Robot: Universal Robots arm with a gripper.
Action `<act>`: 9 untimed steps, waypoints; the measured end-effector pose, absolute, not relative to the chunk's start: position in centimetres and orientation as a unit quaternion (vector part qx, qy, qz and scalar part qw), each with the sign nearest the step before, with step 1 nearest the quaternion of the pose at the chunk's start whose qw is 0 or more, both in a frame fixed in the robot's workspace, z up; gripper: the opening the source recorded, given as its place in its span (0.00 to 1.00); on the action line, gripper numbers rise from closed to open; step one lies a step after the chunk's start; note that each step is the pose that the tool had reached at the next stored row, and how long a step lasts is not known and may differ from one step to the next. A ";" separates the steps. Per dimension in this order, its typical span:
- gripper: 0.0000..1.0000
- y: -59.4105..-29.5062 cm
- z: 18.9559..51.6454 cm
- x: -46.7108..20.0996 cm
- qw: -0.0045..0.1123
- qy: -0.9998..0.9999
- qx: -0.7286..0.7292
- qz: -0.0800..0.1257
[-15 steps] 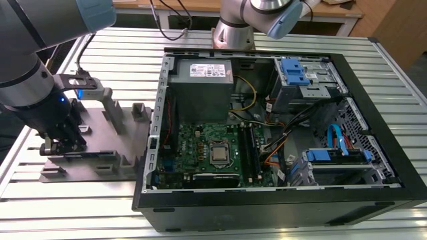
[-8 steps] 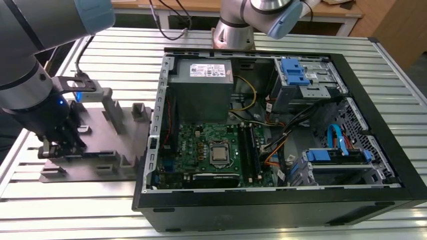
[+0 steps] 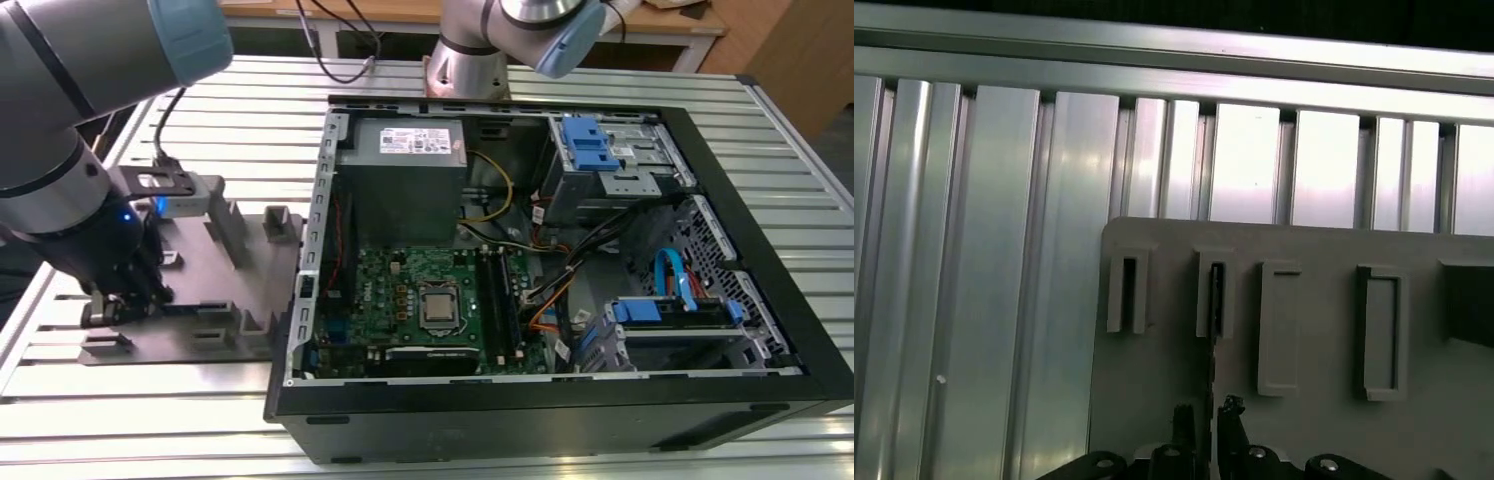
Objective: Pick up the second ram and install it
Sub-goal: 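Pick up the second ram and move it above second insertion slot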
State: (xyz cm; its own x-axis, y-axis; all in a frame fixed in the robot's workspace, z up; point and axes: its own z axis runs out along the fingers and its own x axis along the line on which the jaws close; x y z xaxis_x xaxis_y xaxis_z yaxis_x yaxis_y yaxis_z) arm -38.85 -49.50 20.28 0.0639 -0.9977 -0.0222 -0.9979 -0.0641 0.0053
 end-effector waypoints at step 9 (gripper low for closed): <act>0.24 -49.5 19.3 -38.8 0.008 0.684 -0.729 0.012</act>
State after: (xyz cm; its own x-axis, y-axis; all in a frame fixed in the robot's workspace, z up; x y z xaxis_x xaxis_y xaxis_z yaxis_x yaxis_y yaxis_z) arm -38.85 -49.50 19.27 0.0644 -0.9975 -0.0296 -0.9979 -0.0646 0.0049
